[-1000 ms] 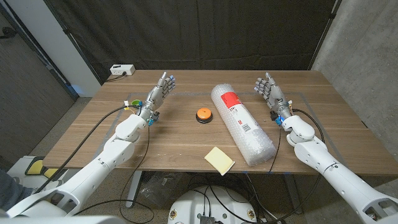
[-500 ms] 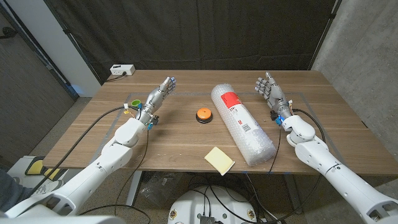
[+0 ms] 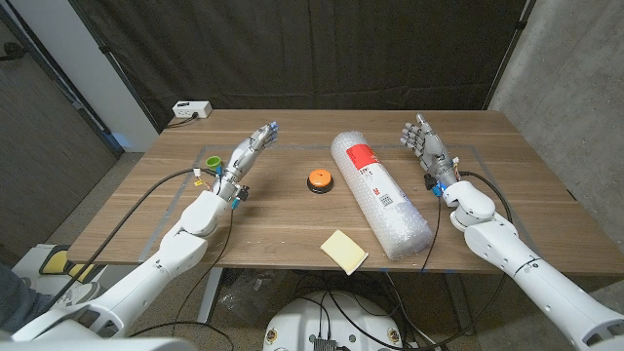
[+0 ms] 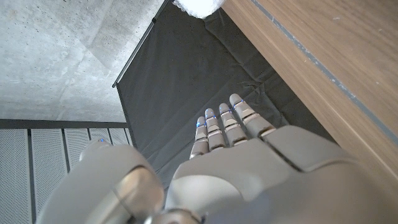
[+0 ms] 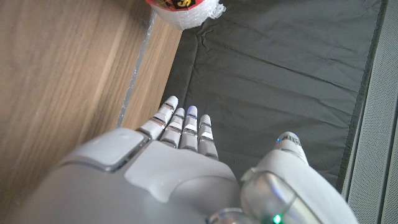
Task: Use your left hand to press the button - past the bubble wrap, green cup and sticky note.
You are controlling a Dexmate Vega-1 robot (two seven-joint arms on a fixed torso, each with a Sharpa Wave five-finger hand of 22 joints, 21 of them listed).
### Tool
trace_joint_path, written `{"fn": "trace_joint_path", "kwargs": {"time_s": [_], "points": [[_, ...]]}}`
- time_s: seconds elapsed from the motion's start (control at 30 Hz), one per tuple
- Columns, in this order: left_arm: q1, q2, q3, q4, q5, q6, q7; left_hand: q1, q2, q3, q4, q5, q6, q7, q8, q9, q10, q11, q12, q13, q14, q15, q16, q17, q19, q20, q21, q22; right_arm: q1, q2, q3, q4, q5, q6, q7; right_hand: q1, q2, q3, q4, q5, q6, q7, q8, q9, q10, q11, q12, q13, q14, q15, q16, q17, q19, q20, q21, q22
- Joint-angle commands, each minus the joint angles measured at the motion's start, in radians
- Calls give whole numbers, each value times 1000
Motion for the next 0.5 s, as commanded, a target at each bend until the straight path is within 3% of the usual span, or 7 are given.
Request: {"fn": "trace_joint_path", "kwargs": {"time_s": [0.03, 0.2, 0.5], "points": [[27, -11, -20, -17, 233, -51, 167, 6, -5, -14, -3, 10, 24, -3, 9, 4, 19, 0, 5, 2, 14, -2, 6, 1, 16, -10, 4, 2, -6, 1, 2, -1, 9, -18, -12, 5, 8, 8, 0, 6, 22, -3, 10, 4, 5, 7, 2, 2, 1, 6, -4, 2, 2, -9, -9, 4], [52, 9, -25, -91, 403, 18, 275, 20, -14, -21, -11, 14, 46, -12, 13, 4, 37, -15, 6, 2, 35, -11, 7, 1, 39, -10, 5, 2, 1, 18, -1, 23, 0, 11, -12, 16, 21, 15, -4, 5, 50, 2, 20, 5, 3, 5, 1, 2, 6, 4, -3, 1, 5, -9, -14, 4], [94, 53, -19, -194, 527, 86, 363, 38, -17, -28, -19, 21, 63, -18, 13, 4, 55, -25, 6, 3, 46, -17, 4, 1, 50, -12, 0, 2, 9, 19, -4, 31, 5, 11, 4, 24, 23, 17, -10, 2, 23, 2, 7, 6, 4, 2, 1, 2, 10, 6, -3, 0, 9, -8, -19, 5]]}}
